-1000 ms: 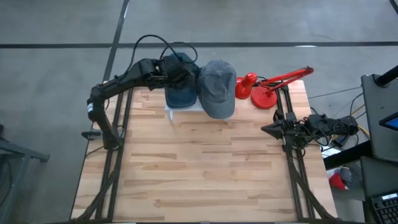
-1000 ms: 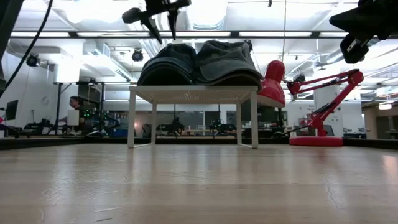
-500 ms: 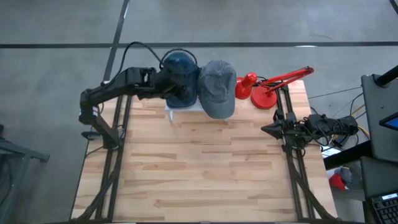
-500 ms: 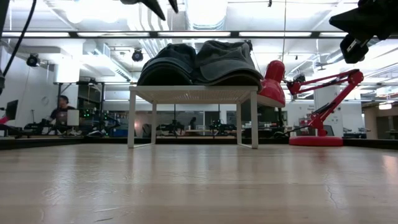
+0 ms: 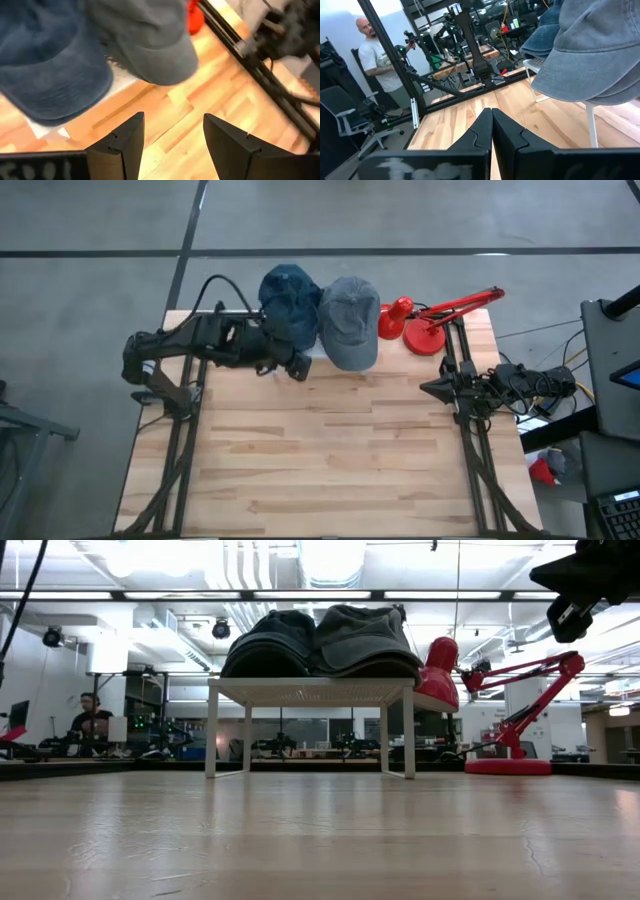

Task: Pick & Place hat
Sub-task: Return to Home Position

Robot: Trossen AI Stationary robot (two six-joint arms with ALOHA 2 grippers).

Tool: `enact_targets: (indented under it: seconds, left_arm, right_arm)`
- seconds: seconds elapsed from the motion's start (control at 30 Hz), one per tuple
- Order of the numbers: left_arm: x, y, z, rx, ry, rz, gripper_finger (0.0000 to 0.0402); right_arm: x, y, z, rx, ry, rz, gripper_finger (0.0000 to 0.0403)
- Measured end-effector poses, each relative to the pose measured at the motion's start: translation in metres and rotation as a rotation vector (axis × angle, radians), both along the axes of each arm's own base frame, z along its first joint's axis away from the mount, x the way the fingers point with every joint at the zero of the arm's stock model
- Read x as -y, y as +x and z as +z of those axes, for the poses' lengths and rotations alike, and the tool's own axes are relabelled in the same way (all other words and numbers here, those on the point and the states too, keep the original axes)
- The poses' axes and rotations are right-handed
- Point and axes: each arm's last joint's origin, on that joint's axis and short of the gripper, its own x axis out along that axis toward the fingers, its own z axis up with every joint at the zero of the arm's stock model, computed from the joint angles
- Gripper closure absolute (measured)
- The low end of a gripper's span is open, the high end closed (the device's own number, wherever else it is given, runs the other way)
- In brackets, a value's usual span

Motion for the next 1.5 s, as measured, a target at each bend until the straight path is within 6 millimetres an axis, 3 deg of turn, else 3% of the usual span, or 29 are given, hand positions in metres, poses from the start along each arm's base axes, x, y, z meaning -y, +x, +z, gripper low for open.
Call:
enact_targets:
  seconds: [0.33,0.57,0.93,1.2,1.33,1.5]
  left_arm:
    - [0.050,-0.004,0.006,0.036,0.204,-0.148,0.0206]
    - [0.070,-0.010,0.007,0.036,0.267,-0.211,0.0206]
    - [0.080,-0.029,0.018,0.051,0.357,-0.306,0.0206]
    - [0.074,-0.055,0.014,0.123,0.369,-0.342,0.0206]
    - [0.070,-0.071,0.000,0.211,0.375,-0.371,0.0206]
    - [0.065,-0.086,-0.035,0.333,0.347,-0.457,0.0206]
  right_arm:
    - [0.000,0.000,0.000,0.000,0.002,0.002,0.0394]
    - [0.000,0.000,0.000,0.000,0.002,0.002,0.0394]
    - [0.000,0.000,0.000,0.002,0.000,0.002,0.0394]
    - [0.000,0.000,0.000,0.003,0.001,0.002,0.0394]
    - [-0.001,0.000,0.000,0.003,0.003,0.029,0.0394]
    - [-0.002,0.000,0.001,0.006,0.004,0.076,0.0394]
